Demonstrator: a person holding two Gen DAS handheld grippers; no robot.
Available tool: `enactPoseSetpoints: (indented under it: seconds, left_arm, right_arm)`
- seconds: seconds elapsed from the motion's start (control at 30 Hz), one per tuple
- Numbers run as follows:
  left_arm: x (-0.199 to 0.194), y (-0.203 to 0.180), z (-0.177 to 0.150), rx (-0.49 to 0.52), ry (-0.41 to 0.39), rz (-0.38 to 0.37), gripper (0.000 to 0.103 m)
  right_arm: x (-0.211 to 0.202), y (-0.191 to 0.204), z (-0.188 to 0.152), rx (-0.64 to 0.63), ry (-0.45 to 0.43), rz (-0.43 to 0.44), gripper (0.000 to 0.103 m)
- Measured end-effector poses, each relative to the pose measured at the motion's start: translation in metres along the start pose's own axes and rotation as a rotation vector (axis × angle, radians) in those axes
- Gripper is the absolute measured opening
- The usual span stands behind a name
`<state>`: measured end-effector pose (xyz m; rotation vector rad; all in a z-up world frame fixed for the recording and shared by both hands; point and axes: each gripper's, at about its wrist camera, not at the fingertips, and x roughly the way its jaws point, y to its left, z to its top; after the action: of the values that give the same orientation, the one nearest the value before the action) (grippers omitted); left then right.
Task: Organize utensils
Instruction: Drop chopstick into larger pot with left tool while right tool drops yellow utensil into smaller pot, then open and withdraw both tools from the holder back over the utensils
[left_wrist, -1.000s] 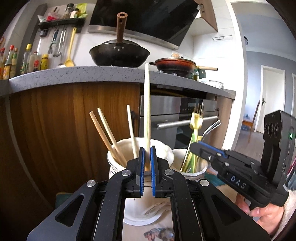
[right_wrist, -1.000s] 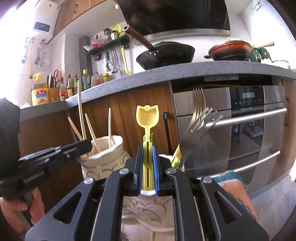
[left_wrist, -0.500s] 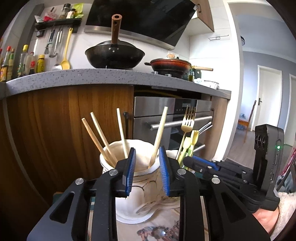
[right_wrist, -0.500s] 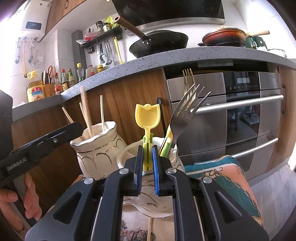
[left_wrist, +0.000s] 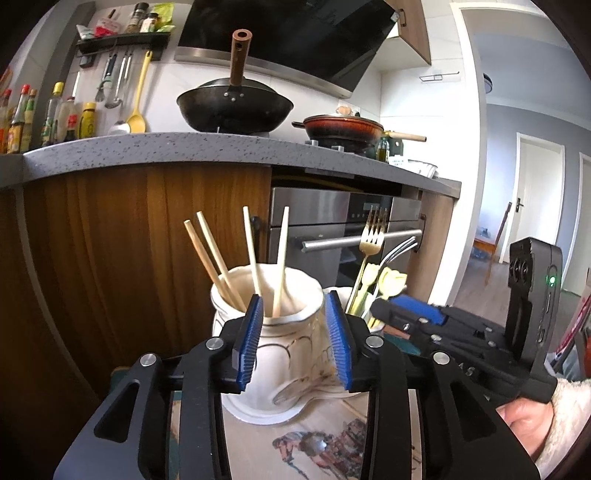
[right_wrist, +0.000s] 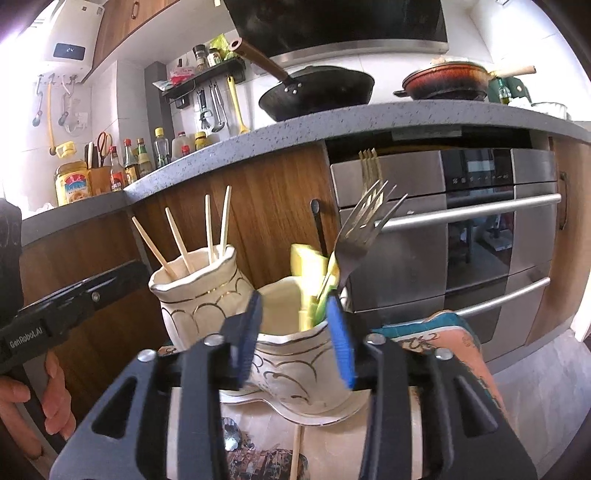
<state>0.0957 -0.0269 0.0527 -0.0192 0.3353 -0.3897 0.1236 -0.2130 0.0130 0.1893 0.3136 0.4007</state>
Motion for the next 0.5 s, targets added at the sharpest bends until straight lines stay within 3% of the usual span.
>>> enactPoseSetpoints:
  seconds: [0.07, 0.23, 0.3, 0.43, 0.5]
  left_arm:
    - [-0.004, 0.0, -0.001, 0.0, 0.004, 0.001, 0.041]
    - [-0.016, -0.001, -0.008, 0.0, 0.025, 0.024, 0.066]
    - [-0.02, -0.001, -0.012, -0.003, 0.038, 0.035, 0.075]
    - [-0.031, 0.001, -0.02, -0.011, 0.061, 0.064, 0.091]
    - [-0.037, 0.004, -0.025, -0.025, 0.076, 0.073, 0.093]
  right_arm:
    - [-0.008, -0.002, 0.002, 0.005, -0.007, -0.008, 0.05]
    - [-0.035, -0.004, 0.002, -0.009, -0.016, -0.021, 0.077]
    - [-0.043, -0.007, 0.0, -0.015, -0.003, -0.032, 0.094]
    - [-0.055, -0.012, -0.008, -0.006, 0.064, -0.049, 0.098]
    - [-0.056, -0.012, -0.013, 0.0, 0.097, -0.055, 0.098]
